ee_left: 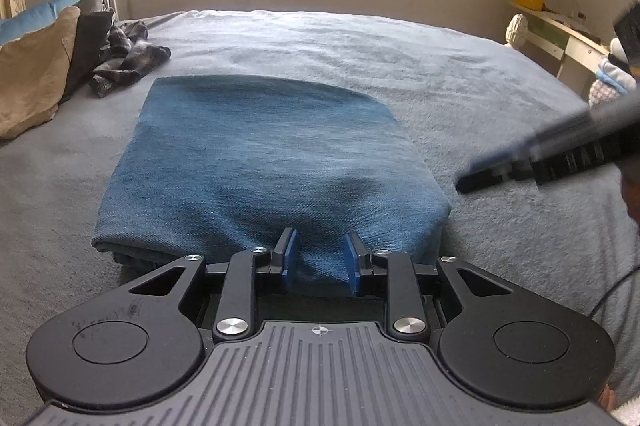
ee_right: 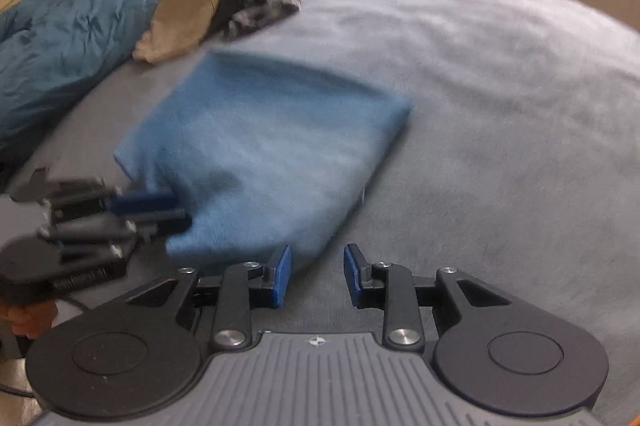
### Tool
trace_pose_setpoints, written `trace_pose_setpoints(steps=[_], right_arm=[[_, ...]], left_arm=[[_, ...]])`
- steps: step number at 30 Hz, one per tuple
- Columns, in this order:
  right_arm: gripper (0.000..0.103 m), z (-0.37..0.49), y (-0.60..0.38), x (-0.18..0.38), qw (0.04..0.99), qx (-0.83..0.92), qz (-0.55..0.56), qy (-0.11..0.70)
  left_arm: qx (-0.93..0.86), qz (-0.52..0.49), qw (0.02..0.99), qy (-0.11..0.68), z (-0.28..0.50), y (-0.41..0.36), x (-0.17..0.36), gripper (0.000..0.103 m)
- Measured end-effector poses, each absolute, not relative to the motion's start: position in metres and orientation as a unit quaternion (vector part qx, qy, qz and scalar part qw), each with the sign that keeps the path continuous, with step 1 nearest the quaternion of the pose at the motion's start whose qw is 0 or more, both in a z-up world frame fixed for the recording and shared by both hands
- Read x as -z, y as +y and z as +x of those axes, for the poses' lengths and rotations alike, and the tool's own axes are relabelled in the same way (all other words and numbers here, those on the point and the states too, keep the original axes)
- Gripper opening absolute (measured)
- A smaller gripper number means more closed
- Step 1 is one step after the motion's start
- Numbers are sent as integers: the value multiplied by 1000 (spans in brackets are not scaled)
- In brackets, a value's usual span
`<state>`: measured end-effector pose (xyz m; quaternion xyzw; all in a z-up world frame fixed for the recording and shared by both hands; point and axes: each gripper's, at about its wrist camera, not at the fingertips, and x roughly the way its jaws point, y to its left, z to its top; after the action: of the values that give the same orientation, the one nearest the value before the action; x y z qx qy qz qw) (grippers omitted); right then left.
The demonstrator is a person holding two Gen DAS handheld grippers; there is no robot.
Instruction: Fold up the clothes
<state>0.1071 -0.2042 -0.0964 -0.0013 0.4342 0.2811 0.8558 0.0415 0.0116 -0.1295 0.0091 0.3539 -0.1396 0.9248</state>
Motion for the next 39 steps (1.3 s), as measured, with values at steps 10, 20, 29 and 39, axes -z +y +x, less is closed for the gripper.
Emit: trace_pose_setpoints(steps=[10,20,29,39], right_arm=[[24,181,-200,121,861,-250,92,432],[25,213,-235,131,849,-190,228,438],[32,194,-232,114,875,-134,171,434],[43,114,-179,114,849,-237,11,472]], left_arm=[[140,2,924,356,42,11,129,25],[143,-6,923,358,43,13,131,26],[149,-21,921,360,46,17,131,26],[157,-37,916,367,48,18,132,30]])
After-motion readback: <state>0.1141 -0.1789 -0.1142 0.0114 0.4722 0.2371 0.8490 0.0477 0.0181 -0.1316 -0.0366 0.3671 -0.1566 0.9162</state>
